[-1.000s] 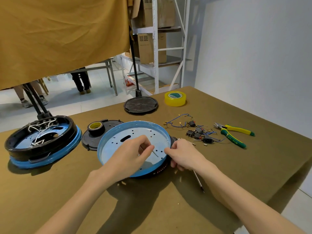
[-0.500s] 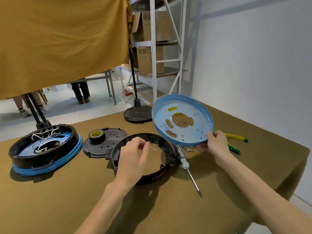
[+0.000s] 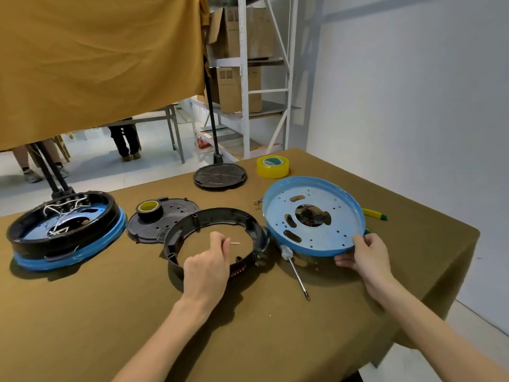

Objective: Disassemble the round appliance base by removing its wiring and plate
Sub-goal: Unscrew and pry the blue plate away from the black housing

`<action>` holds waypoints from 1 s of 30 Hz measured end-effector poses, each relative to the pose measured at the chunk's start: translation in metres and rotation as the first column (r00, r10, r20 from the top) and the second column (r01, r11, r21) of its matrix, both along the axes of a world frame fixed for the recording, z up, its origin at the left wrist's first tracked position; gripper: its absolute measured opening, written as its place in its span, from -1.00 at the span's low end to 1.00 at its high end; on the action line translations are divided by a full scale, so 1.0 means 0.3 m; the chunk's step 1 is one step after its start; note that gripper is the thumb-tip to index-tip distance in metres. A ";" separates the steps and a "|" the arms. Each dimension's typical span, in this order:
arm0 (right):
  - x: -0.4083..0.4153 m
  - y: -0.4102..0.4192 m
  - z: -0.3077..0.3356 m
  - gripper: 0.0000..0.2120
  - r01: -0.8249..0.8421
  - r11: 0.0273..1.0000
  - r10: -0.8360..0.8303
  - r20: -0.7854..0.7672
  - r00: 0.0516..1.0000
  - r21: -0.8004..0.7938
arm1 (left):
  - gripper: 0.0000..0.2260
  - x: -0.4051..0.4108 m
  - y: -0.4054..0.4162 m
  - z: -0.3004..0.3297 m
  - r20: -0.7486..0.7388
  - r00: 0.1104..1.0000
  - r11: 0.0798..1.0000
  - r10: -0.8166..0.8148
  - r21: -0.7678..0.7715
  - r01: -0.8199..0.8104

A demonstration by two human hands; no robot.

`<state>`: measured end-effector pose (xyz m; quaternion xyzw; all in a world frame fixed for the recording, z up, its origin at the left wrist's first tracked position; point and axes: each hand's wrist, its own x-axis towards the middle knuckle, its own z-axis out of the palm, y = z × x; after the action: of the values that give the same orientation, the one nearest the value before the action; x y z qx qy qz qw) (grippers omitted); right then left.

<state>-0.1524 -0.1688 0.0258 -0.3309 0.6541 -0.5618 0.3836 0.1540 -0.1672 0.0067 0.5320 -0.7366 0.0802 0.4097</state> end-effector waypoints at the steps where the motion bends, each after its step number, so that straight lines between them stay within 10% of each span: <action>1: 0.003 0.016 0.008 -0.89 -0.008 1.000 0.008 -0.004 1.000 -0.018 | -0.90 0.018 0.001 0.013 -0.046 0.999 0.999 0.013 -0.042 -0.015; 11: 0.085 0.102 0.058 -0.88 -0.216 0.976 0.217 -0.122 0.969 0.015 | -0.65 0.209 0.012 0.262 -0.432 0.899 0.938 0.079 -0.273 -0.214; 22: 0.399 0.057 0.012 -0.79 -0.596 0.757 0.635 -0.087 0.767 0.268 | -0.69 0.114 0.069 0.155 -0.111 0.988 0.951 -0.110 -0.302 0.072; 30: 0.362 0.032 0.014 -0.81 -0.605 0.702 0.670 -0.060 0.740 0.376 | -0.78 0.099 0.037 0.026 0.034 0.958 0.933 -0.285 0.238 0.269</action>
<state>-0.0437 -0.1591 0.0299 -0.5203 0.6166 -0.2399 0.5399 0.1838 -0.1560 0.0145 0.4637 -0.8222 -0.0464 0.3269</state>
